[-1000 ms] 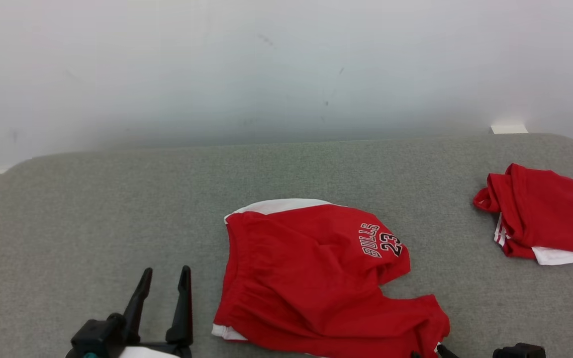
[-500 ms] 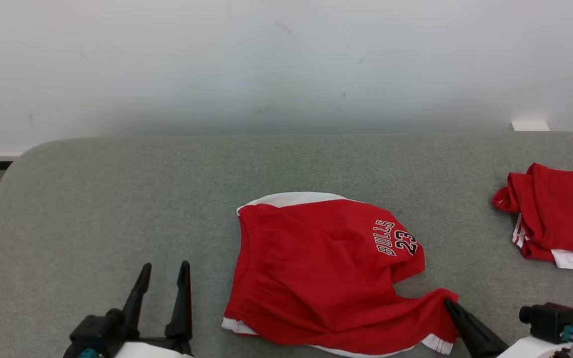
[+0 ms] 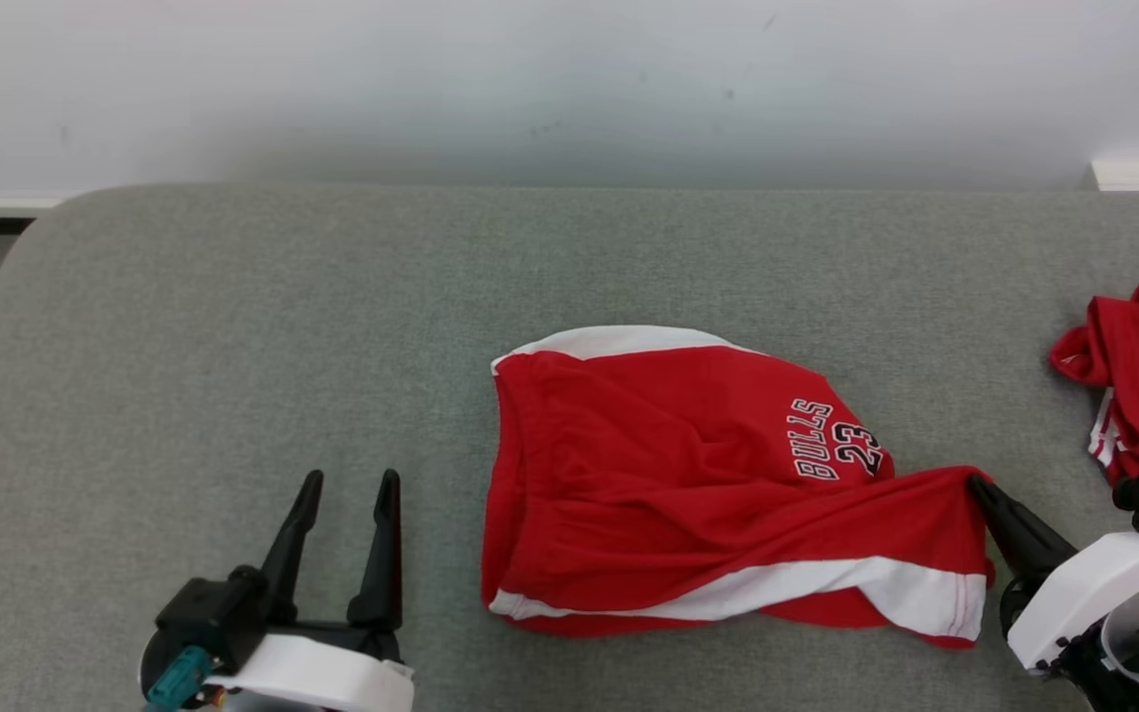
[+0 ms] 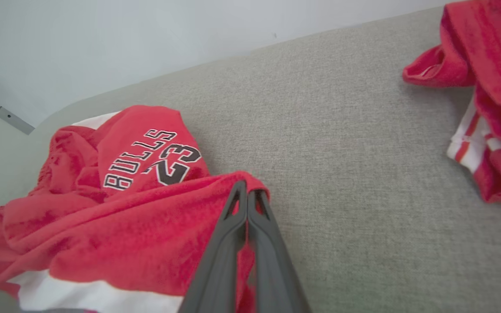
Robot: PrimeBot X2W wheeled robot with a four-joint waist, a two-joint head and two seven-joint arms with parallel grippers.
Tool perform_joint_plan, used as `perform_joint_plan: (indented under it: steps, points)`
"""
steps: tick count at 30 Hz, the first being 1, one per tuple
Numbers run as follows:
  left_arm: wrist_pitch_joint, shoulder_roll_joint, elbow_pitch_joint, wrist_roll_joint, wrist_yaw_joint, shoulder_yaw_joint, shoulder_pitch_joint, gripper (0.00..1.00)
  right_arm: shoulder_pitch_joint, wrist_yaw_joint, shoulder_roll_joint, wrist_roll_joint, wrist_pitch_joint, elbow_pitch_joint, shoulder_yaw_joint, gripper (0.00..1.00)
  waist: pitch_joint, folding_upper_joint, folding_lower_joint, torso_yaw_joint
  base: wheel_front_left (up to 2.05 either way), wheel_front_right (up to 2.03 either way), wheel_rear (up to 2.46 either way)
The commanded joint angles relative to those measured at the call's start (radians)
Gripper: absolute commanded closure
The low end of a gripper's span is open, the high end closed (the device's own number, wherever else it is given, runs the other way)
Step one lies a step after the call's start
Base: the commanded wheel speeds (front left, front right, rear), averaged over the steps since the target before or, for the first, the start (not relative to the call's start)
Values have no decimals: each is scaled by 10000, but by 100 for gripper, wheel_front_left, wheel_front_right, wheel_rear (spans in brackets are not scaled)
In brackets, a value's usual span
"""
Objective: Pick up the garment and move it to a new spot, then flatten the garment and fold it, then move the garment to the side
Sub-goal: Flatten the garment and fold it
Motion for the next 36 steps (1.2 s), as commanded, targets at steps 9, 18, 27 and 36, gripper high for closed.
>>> perform_joint_plan:
  steps: [9, 18, 27, 36]
  points:
    - [-10, 30, 236, -72, 58, -83, 101, 0, -313, -21, -32, 490, -297, 472, 655, 0, -581, 0, -1, -103, 0, 0, 0]
    - [-10, 32, 139, -86, 69, 120, 581, 0, 282, -21, -676, 212, -1631, 143, 651, 0, -1636, 0, -1, -719, 0, 0, 0]
    - [-5, 33, -368, -258, 228, 443, 917, 0, 1967, -21, 322, -2703, -2119, -2471, -2826, 0, -1763, 0, -1, -1196, 0, 0, 0]
    - [-5, 32, -610, -242, 324, 736, 1297, 0, 4586, -21, 2205, -5511, -2124, -4512, -4756, 0, -1750, 0, -1, -1258, 0, 0, 0]
